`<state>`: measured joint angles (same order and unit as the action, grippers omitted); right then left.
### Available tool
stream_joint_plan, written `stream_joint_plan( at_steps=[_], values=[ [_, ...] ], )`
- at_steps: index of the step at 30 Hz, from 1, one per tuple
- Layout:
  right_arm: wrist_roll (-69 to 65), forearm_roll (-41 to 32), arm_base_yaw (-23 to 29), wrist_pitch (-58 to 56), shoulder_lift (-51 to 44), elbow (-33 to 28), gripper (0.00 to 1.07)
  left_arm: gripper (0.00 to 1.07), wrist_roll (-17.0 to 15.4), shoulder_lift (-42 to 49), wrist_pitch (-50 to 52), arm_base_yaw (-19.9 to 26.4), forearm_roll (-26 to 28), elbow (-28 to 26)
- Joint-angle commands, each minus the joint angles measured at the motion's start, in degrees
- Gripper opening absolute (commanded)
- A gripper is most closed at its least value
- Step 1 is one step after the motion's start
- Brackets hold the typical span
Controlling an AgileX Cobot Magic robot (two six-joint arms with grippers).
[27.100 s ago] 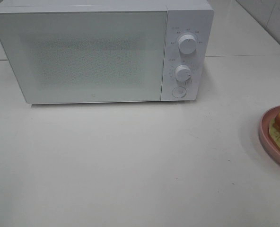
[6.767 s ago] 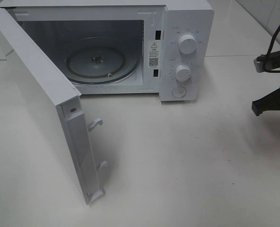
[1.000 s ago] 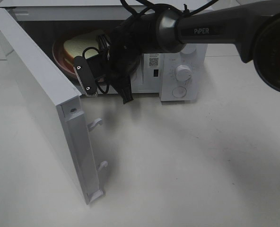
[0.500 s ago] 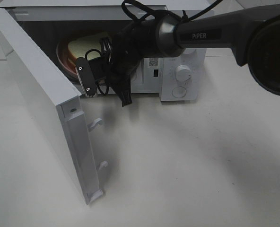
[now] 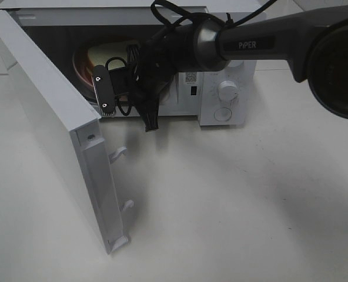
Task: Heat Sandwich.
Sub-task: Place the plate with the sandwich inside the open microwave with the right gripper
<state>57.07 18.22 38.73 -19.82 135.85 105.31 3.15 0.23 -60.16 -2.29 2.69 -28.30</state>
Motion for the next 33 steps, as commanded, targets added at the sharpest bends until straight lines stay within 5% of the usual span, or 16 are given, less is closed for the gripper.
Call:
stream_joint_plan(
  at_steps=[1, 9, 16, 33],
  values=[
    [-2.9, 0.7, 0.1, 1.4, -1.5, 0.8, 0.24, 0.79, -0.1, 1.3, 0.7, 0.0, 0.2, 0.2],
    [-4.0, 0.8, 0.1, 0.7, -2.8, 0.8, 0.57, 0.79, -0.1, 1.3, 0.7, 0.0, 0.2, 0.2],
    [-10.3, 0.8, 0.5, -2.3, -4.4, 0.3, 0.58, 0.79, -0.1, 1.3, 0.7, 0.0, 0.2, 0.2],
    [-12.6, 2.3, 3.6, -2.0, -15.2, -14.7, 0.58, 0.79, -0.1, 1.3, 0.7, 0.0, 0.2, 0.2]
  ],
)
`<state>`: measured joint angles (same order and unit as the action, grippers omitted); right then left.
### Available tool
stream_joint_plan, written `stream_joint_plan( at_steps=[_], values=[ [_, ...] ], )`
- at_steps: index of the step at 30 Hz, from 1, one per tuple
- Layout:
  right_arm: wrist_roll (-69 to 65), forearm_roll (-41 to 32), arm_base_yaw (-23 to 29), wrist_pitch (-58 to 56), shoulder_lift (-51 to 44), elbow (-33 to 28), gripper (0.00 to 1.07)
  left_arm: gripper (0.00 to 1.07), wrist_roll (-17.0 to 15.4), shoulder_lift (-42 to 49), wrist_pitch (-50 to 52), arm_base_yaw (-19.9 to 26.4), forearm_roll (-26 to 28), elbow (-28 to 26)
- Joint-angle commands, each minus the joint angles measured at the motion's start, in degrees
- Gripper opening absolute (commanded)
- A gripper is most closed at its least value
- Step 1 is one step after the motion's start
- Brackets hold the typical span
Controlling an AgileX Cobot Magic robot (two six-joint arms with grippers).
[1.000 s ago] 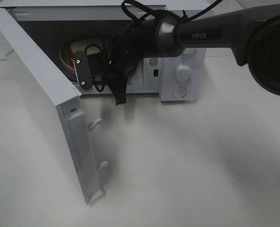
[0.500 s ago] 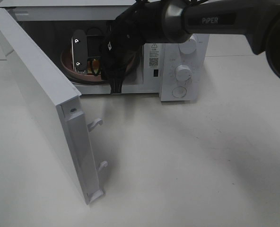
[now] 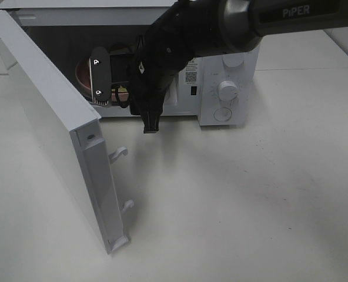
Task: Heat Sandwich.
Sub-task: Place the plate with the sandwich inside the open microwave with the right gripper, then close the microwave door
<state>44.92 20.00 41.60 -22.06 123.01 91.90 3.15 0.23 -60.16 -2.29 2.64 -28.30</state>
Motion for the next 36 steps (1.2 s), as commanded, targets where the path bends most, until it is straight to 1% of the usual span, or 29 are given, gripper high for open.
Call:
stream_joint_plan(
  at_steps=[1, 6, 10, 15, 19, 22, 23, 24, 27, 28, 32, 33, 34, 36],
  values=[
    [-0.5, 0.6, 0.7, 0.2, -2.3, -1.3, 0.58, 0.79, -0.1, 1.3, 0.7, 0.0, 0.2, 0.2],
    [-0.5, 0.4, 1.5, 0.3, -5.7, -4.2, 0.58, 0.79, -0.1, 1.3, 0.7, 0.0, 0.2, 0.2],
    [-2.2, 0.5, 2.6, 0.2, -10.2, -9.2, 0.58, 0.79, -0.1, 1.3, 0.7, 0.0, 0.2, 0.2],
    [-4.8, 0.5, 3.4, -0.1, -12.2, -11.5, 0.58, 0.79, -0.1, 1.3, 0.7, 0.0, 0.2, 0.2],
    [-13.0, 0.6, 4.1, -0.8, -16.5, -16.0, 0.58, 0.79, -0.1, 1.3, 0.7, 0.0, 0.2, 0.2],
    [-14.8, 0.8, 4.4, -1.6, -17.9, -17.5, 0.58, 0.79, -0.1, 1.3, 0.7, 0.0, 0.2, 0.2],
    [-16.8, 1.5, 4.6, -2.5, -19.7, -19.1, 0.58, 0.79, -0.1, 1.3, 0.7, 0.0, 0.2, 0.2],
    [-16.8, 1.5, 4.6, -2.5, -19.7, -19.1, 0.58, 0.79, -0.1, 1.3, 0.7, 0.0, 0.2, 0.2],
    [-20.0, 2.4, 4.6, -3.5, -22.3, -21.7, 0.58, 0.79, -0.1, 1.3, 0.7, 0.0, 0.2, 0.2],
    [-23.0, 3.2, 4.6, -4.1, -24.0, -23.4, 0.58, 0.79, -0.1, 1.3, 0.7, 0.0, 0.2, 0.2],
    [-27.8, 3.4, 4.6, -5.4, -27.0, -25.7, 0.58, 0.79, -0.1, 1.3, 0.7, 0.0, 0.2, 0.2],
    [-31.9, 3.1, 4.6, -7.1, -28.8, -26.9, 0.58, 0.79, -0.1, 1.3, 0.7, 0.0, 0.2, 0.2],
    [-31.9, 3.1, 4.6, -7.1, -28.8, -26.9, 0.58, 0.79, -0.1, 1.3, 0.7, 0.0, 0.2, 0.2],
    [-36.2, 3.0, 4.6, -8.9, -30.4, -27.9, 0.58, 0.79, -0.1, 1.3, 0.7, 0.0, 0.2, 0.2]
  ],
)
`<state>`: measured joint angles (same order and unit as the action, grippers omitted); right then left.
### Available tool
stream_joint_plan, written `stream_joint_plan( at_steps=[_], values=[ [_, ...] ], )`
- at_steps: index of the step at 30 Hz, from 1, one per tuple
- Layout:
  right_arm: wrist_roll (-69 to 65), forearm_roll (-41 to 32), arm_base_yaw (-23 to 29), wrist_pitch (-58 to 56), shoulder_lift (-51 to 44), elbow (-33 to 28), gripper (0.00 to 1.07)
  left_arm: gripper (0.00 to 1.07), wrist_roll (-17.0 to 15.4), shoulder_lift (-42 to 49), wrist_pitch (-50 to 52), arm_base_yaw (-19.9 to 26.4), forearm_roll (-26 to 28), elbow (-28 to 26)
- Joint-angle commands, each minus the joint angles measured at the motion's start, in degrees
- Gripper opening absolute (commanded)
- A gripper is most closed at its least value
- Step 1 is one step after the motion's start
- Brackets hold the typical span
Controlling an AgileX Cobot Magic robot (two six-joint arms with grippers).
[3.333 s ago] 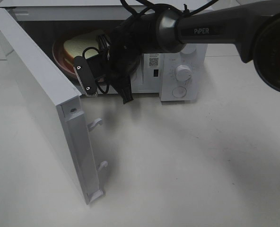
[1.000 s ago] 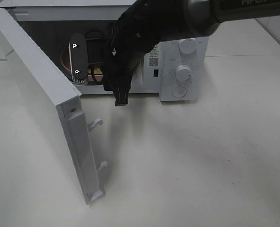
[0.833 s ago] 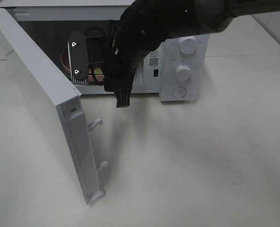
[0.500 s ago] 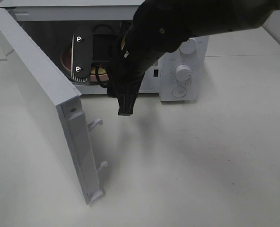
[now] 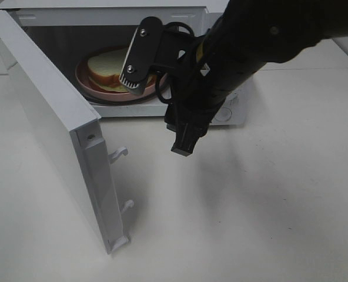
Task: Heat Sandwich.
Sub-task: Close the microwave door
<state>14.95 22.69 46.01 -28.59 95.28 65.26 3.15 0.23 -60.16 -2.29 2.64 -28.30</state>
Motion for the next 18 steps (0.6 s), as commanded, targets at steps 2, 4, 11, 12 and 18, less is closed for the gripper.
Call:
stream_joint_plan(
  at_steps=[2, 4, 11, 12, 18],
  values=[
    [-14.0, 0.3, 0.1, -6.0, -4.8, -1.9, 0.58, 0.79, -0.1, 1.3, 0.7, 0.0, 0.2, 0.2],
    [-16.2, 0.2, 0.0, -7.1, -5.3, -2.0, 0.58, 0.79, -0.1, 1.3, 0.7, 0.0, 0.2, 0.2],
    [-28.0, -3.8, -3.7, -18.5, -10.2, -2.1, 0.58, 0.79, -0.1, 1.3, 0.7, 0.0, 0.2, 0.2],
    [-28.0, -3.8, -3.7, -18.5, -10.2, -2.1, 0.58, 0.79, -0.1, 1.3, 0.7, 0.0, 0.2, 0.2],
    [-27.3, -9.6, -14.3, -26.5, -14.7, -2.1, 0.58, 0.79, -0.1, 1.3, 0.7, 0.0, 0.2, 0.2]
  ],
)
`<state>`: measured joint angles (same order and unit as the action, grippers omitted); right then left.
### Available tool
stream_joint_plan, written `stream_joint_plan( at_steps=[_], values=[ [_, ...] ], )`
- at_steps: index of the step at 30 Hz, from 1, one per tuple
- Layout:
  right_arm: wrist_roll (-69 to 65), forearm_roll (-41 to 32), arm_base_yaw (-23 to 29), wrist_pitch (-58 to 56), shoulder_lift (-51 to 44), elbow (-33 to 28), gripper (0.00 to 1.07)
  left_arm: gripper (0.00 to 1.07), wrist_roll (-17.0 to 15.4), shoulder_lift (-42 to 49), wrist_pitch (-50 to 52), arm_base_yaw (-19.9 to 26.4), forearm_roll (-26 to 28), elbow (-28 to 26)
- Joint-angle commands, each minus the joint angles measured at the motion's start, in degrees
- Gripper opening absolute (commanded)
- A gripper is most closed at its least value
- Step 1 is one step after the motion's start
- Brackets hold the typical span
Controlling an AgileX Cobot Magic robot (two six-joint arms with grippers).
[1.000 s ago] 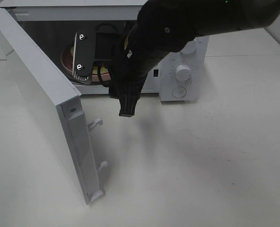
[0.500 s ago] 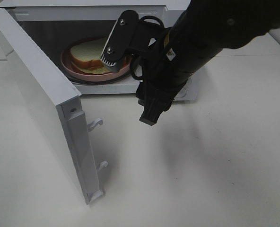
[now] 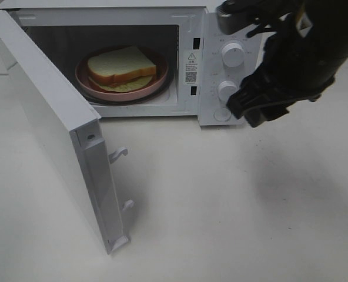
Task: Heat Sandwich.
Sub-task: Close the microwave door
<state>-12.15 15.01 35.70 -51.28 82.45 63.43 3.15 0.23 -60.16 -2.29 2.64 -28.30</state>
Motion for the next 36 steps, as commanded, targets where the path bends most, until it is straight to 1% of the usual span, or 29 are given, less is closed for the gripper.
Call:
stream_joint_plan(
  at_steps=[1, 2, 3, 6, 7, 8, 9, 10, 11, 12, 13, 14, 16, 17, 18, 19, 20, 21, 22, 23, 24, 25, 26, 27, 30, 31, 32, 35, 36],
  values=[
    [-0.1, -2.6, -5.9, -5.0, -2.4, -0.2, 0.58, 0.79, -0.1, 1.3, 0.7, 0.0, 0.2, 0.2],
    [0.1, -3.0, -7.8, -6.0, -2.8, -0.2, 0.58, 0.79, -0.1, 1.3, 0.7, 0.0, 0.2, 0.2],
    [0.1, -3.0, -7.8, -6.0, -2.8, -0.2, 0.58, 0.79, -0.1, 1.3, 0.7, 0.0, 0.2, 0.2],
    [1.4, -4.3, -15.2, -11.0, -5.0, -0.2, 0.58, 0.79, -0.1, 1.3, 0.7, 0.0, 0.2, 0.2],
    [1.7, -4.5, -16.8, -12.2, -5.4, -0.2, 0.58, 0.79, -0.1, 1.3, 0.7, 0.0, 0.2, 0.2],
    [1.7, -4.5, -16.8, -12.2, -5.4, -0.2, 0.58, 0.79, -0.1, 1.3, 0.7, 0.0, 0.2, 0.2],
    [2.1, -4.8, -18.7, -13.3, -5.8, -0.2, 0.58, 0.79, -0.1, 1.3, 0.7, 0.0, 0.2, 0.2],
    [2.8, -5.7, -22.7, -15.1, -6.7, -0.2, 0.58, 0.79, -0.1, 1.3, 0.7, 0.0, 0.2, 0.2],
    [3.1, -6.2, -24.7, -15.9, -7.2, -0.2, 0.58, 0.79, -0.1, 1.3, 0.7, 0.0, 0.2, 0.2],
    [3.5, -6.6, -26.1, -16.5, -7.7, -0.2, 0.58, 0.79, -0.1, 1.3, 0.7, 0.0, 0.2, 0.2],
    [3.5, -6.6, -26.1, -16.5, -7.7, -0.2, 0.58, 0.79, -0.1, 1.3, 0.7, 0.0, 0.2, 0.2],
    [4.6, -7.7, -29.6, -18.0, -8.9, -0.3, 0.58, 0.79, -0.1, 1.3, 0.7, 0.0, 0.2, 0.2],
    [5.4, -8.9, -32.7, -19.4, -10.3, -0.5, 0.58, 0.79, -0.1, 1.3, 0.7, 0.0, 0.2, 0.2],
    [5.4, -8.9, -32.7, -19.4, -10.3, -0.5, 0.58, 0.79, -0.1, 1.3, 0.7, 0.0, 0.2, 0.2],
    [5.6, -9.6, -34.0, -19.6, -11.0, -0.7, 0.58, 0.79, -0.1, 1.3, 0.7, 0.0, 0.2, 0.2],
    [6.3, -11.6, -37.0, -19.6, -13.4, -2.1, 0.58, 0.79, -0.1, 1.3, 0.7, 0.0, 0.2, 0.2],
    [6.8, -12.8, -38.4, -19.4, -14.8, -3.0, 0.58, 0.79, -0.1, 1.3, 0.7, 0.0, 0.2, 0.2],
    [6.8, -12.8, -38.4, -19.4, -14.8, -3.0, 0.58, 0.79, -0.1, 1.3, 0.7, 0.0, 0.2, 0.2],
    [7.4, -13.8, -39.6, -19.1, -16.4, -4.3, 0.58, 0.79, -0.1, 1.3, 0.7, 0.0, 0.2, 0.2],
    [8.5, -15.5, -41.2, -18.2, -19.5, -7.2, 0.58, 0.79, -0.1, 1.3, 0.7, 0.0, 0.2, 0.2],
    [9.1, -16.0, -41.6, -17.6, -20.9, -8.3, 0.58, 0.79, -0.1, 1.3, 0.7, 0.0, 0.2, 0.2],
    [9.5, -16.2, -41.7, -17.2, -22.6, -9.7, 0.58, 0.79, -0.1, 1.3, 0.7, 0.0, 0.2, 0.2],
    [9.5, -16.2, -41.7, -17.2, -22.6, -9.7, 0.58, 0.79, -0.1, 1.3, 0.7, 0.0, 0.2, 0.2],
    [9.5, -16.1, -41.7, -17.0, -25.7, -12.2, 0.58, 0.79, -0.1, 1.3, 0.7, 0.0, 0.2, 0.2],
    [9.5, -16.0, -41.7, -17.1, -31.1, -16.0, 0.58, 0.79, -0.1, 1.3, 0.7, 0.0, 0.2, 0.2],
    [9.5, -16.0, -41.7, -17.1, -31.1, -16.0, 0.58, 0.79, -0.1, 1.3, 0.7, 0.0, 0.2, 0.2],
    [9.5, -16.0, -41.7, -17.1, -34.4, -18.3, 0.58, 0.79, -0.1, 1.3, 0.7, 0.0, 0.2, 0.2],
    [9.5, -15.8, -41.7, -17.0, -42.3, -22.3, 0.58, 0.79, -0.1, 1.3, 0.7, 0.0, 0.2, 0.2],
    [9.5, -15.8, -41.7, -17.0, -42.3, -22.3, 0.58, 0.79, -0.1, 1.3, 0.7, 0.0, 0.2, 0.2]
  ],
)
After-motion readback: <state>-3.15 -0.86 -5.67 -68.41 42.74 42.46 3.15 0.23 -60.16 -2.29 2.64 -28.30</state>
